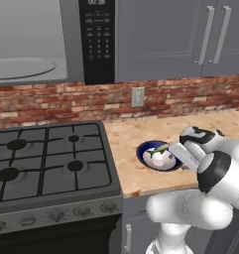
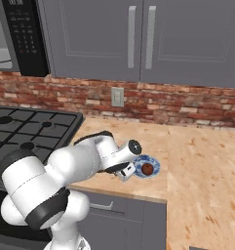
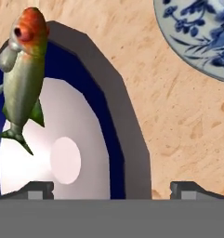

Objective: Remove the apple from the bowl and place it on the small plate. Then place the bowl with only the fish in the microwave, close the door, and press the start button to microwave the fish.

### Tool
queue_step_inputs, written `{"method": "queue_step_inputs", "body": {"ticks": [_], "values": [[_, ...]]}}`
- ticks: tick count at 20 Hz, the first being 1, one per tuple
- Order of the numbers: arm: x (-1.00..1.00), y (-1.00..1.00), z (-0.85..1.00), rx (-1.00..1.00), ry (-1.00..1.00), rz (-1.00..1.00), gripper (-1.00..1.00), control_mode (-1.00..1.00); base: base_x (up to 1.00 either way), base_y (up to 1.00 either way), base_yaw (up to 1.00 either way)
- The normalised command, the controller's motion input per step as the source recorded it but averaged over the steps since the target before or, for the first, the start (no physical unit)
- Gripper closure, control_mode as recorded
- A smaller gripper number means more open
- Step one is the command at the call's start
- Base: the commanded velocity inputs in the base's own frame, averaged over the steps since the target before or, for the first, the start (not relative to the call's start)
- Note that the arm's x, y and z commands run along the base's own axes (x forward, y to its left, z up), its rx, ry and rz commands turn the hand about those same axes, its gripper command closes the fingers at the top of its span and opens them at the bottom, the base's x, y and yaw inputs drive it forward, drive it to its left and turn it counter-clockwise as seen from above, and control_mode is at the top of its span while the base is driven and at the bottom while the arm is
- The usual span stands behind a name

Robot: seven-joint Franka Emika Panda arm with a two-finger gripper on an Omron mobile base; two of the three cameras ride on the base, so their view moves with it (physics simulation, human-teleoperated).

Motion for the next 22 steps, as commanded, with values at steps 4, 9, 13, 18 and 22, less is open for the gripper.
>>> {"method": "queue_step_inputs", "body": {"ticks": [4,9,13,18,22], "values": [[0.01,0.12,-0.09,0.0,0.0,0.0,1.0,-1.0,0.0,0.0,0.0],[0.0,0.1,-0.05,0.0,0.0,0.0,1.0,-1.0,0.0,0.0,0.0],[-0.07,0.04,-0.03,0.0,-0.01,0.01,1.0,-1.0,0.0,0.0,0.0],[-0.28,0.05,0.09,0.0,-0.11,0.0,1.0,-1.0,0.0,0.0,0.0],[-0.36,0.24,0.62,0.0,-0.11,-0.02,1.0,-1.0,0.0,0.0,0.0]]}}
